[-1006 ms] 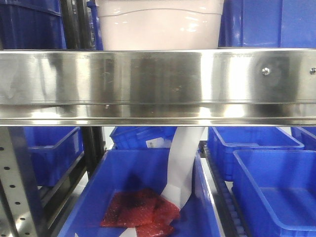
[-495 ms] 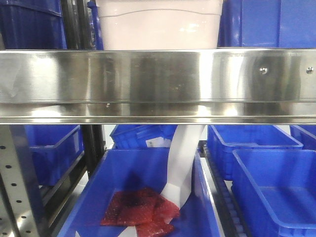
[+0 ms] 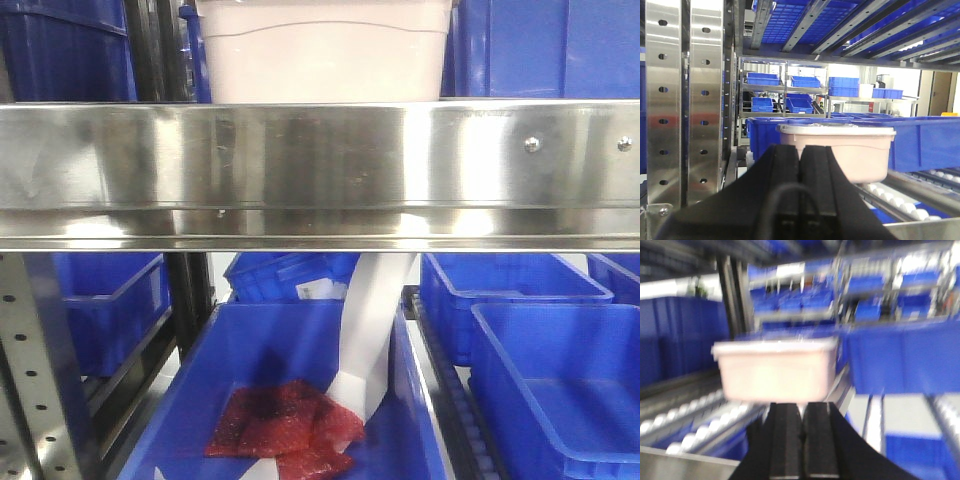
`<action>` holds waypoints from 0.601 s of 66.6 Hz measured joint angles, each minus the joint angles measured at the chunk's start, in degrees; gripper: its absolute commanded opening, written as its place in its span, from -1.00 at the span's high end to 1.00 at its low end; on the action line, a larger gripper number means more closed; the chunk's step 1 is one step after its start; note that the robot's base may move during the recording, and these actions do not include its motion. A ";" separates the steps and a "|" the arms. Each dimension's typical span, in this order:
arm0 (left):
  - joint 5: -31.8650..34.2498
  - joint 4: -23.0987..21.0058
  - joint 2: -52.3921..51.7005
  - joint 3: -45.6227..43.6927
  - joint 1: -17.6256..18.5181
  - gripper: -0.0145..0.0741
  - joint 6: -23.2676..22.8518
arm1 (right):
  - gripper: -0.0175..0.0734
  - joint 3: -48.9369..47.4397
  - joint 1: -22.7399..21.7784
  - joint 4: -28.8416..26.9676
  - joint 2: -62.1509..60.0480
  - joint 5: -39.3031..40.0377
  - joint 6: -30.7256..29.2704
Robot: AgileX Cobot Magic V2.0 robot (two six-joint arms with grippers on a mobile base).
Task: Grab white bin and place on right shelf
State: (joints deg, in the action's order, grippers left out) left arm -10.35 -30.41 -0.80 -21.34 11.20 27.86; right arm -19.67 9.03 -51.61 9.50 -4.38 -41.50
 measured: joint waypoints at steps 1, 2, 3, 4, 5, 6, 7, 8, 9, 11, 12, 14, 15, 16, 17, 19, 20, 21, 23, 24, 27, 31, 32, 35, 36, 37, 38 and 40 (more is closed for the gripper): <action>-0.01 0.01 0.00 0.00 0.00 0.96 0.00 | 0.55 0.40 0.00 0.00 -0.90 0.45 0.00; -0.32 0.01 0.00 0.00 0.00 0.96 0.00 | 0.55 0.64 0.00 0.00 -1.45 0.75 0.00; -0.49 0.07 0.00 0.08 0.00 0.96 0.00 | 0.55 0.86 0.00 0.00 -1.96 0.98 -0.09; -0.74 0.07 0.00 0.08 0.00 0.96 0.00 | 0.55 1.09 0.00 0.00 -2.67 1.30 -0.09; -0.92 0.13 0.00 0.08 0.00 0.96 0.00 | 0.55 1.44 0.00 0.00 -3.34 1.43 -0.09; -1.20 0.13 0.00 0.13 0.00 0.96 0.00 | 0.55 1.57 0.00 0.00 -3.71 1.53 -0.09; -1.31 0.13 0.00 0.13 0.00 0.96 0.00 | 0.55 1.59 0.00 0.00 -4.07 1.56 -0.09; -1.42 0.13 0.00 0.13 0.00 0.96 0.00 | 0.55 1.71 0.00 0.00 -4.51 1.56 -0.09; -1.42 0.13 0.00 0.13 0.00 0.96 0.00 | 0.55 1.75 0.00 0.00 -4.76 1.56 -0.09; -1.52 0.13 0.00 0.13 0.00 0.96 0.00 | 0.55 1.85 0.00 0.00 -5.09 1.68 -0.09; -1.52 0.13 0.00 0.13 0.00 0.96 0.00 | 0.55 1.85 0.00 0.00 -5.24 1.68 -0.09; -1.52 0.13 0.00 0.13 0.00 0.96 0.00 | 0.55 1.85 0.00 0.00 -5.39 1.68 -0.09; -1.52 0.13 0.00 0.13 0.00 0.96 0.00 | 0.55 1.85 0.00 0.00 -5.39 1.68 -0.09; -1.52 0.13 0.00 0.13 0.00 0.96 0.00 | 0.55 1.85 0.00 0.00 -5.39 1.68 -0.09; -1.52 0.13 0.00 0.13 0.00 0.96 0.00 | 0.55 1.85 0.00 0.00 -5.39 1.68 -0.09; -1.54 0.13 0.00 0.13 0.00 0.96 0.00 | 0.55 1.85 0.00 0.00 -5.39 1.68 -0.09; -1.64 0.13 0.00 0.13 0.00 0.96 0.00 | 0.55 1.85 0.00 0.00 -5.39 1.68 -0.09; -1.64 0.13 0.00 0.13 0.00 0.96 0.00 | 0.55 1.85 0.00 0.00 -5.39 1.68 -0.09; -1.64 0.13 0.00 0.13 0.00 0.96 0.00 | 0.55 1.85 0.00 0.00 -5.39 1.68 -0.09; -1.64 0.13 0.00 0.13 0.00 0.96 0.00 | 0.55 1.85 0.00 0.00 -5.39 1.68 -0.09; -1.64 0.13 0.00 0.13 0.00 0.96 0.00 | 0.55 1.85 0.00 0.00 -5.39 1.68 -0.09; -1.64 0.13 0.00 0.13 0.00 0.96 0.00 | 0.55 1.85 0.00 0.00 -5.48 1.68 -0.09; -1.65 0.13 0.00 0.13 0.00 0.96 0.00 | 0.55 1.85 0.00 0.00 -5.48 1.68 -0.09; -1.75 0.13 0.00 0.13 0.00 0.96 0.00 | 0.55 1.85 0.00 0.00 -5.48 1.68 -0.09; -1.75 0.13 0.00 0.13 0.00 0.96 0.00 | 0.55 1.85 0.00 0.00 -5.48 1.68 -0.09; -1.75 0.13 0.00 0.13 0.00 0.96 0.00 | 0.55 1.85 0.00 0.00 -5.48 1.68 -0.09; -1.75 0.13 0.00 0.13 0.00 0.96 0.00 | 0.55 1.85 0.00 0.00 -5.48 1.68 -0.09; -1.75 0.13 0.00 0.13 0.00 0.96 0.00 | 0.55 1.85 0.00 0.00 -5.48 1.68 -0.09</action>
State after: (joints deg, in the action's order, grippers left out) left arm -12.09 -30.27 -0.80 -21.21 11.20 27.86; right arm -17.82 9.03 -51.61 4.01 -2.70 -41.59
